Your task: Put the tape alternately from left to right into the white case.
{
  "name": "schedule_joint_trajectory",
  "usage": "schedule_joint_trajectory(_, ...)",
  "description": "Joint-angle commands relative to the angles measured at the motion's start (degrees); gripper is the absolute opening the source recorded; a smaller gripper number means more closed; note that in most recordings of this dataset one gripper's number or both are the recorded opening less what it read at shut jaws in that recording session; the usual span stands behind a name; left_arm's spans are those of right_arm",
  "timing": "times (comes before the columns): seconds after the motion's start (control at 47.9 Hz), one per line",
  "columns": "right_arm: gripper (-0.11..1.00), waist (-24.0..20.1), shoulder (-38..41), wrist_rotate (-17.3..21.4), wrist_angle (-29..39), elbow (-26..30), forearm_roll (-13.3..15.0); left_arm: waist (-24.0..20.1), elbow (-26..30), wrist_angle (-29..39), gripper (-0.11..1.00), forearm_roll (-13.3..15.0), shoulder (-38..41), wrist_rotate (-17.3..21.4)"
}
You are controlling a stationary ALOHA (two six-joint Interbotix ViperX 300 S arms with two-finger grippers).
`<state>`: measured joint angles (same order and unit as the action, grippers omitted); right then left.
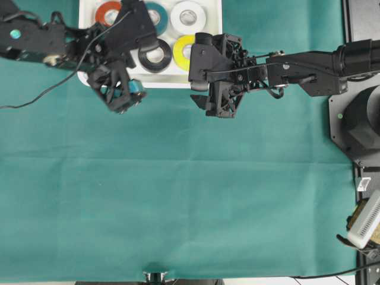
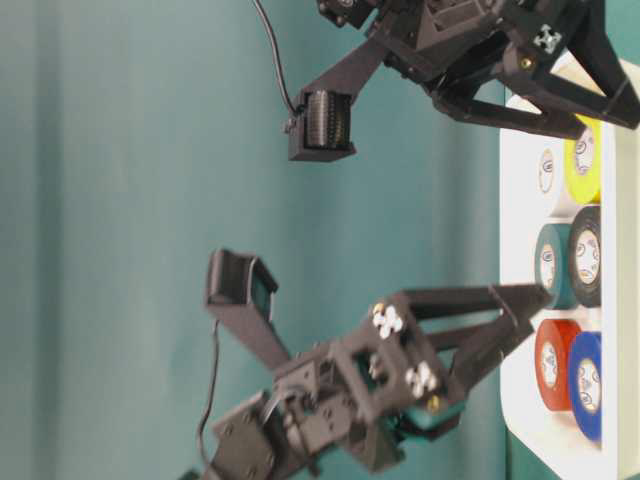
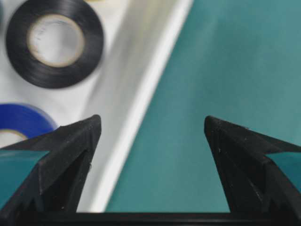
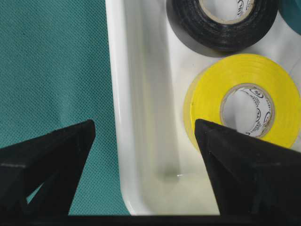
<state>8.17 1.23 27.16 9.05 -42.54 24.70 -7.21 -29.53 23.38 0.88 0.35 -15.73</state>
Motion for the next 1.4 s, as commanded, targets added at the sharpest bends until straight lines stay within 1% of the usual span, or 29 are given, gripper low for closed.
schedule_joint_trajectory(0.0,0.79,-0.2,-1.6,0.1,-0.4,0.5,-0.1,1.1,-0.6,-1.8,0.93,0.2,-3.4,0.1)
schedule_joint_trajectory(0.522,0.79,-0.2,-1.6,0.1,-0.4,0.1,-0.1,6.9,-9.2,-6.4,0.93,0.2,-10.3,0.2)
schedule_joint_trajectory(0.71,0.79,-0.2,-1.7,0.1,-0.4,0.1,-0.1,8.2,-12.5,-8.4,0.93,0.2,-12.9,0.2)
schedule_joint_trajectory(0.856,0.79,-0.2,-1.6,0.1,-0.4,0.0,-0.1,9.2,-15.4,-10.3,0.93,0.1,-15.0,1.0)
schedule_joint_trajectory(1.023,0.79,-0.2,-1.6,0.1,-0.4,0.0,-0.1,9.4,-18.7,-14.2,0.93,0.2,-17.3,2.7)
schedule_joint_trajectory(1.169,0.79,-0.2,-1.6,0.1,-0.4,0.0,-0.1,9.4,-20.6,-17.9,0.93,0.2,-18.4,2.9)
schedule_joint_trajectory(1.378,0.79,-0.3,-1.6,0.1,-0.4,0.0,-0.1,9.4,-21.6,-19.0,0.93,0.2,-18.8,2.9)
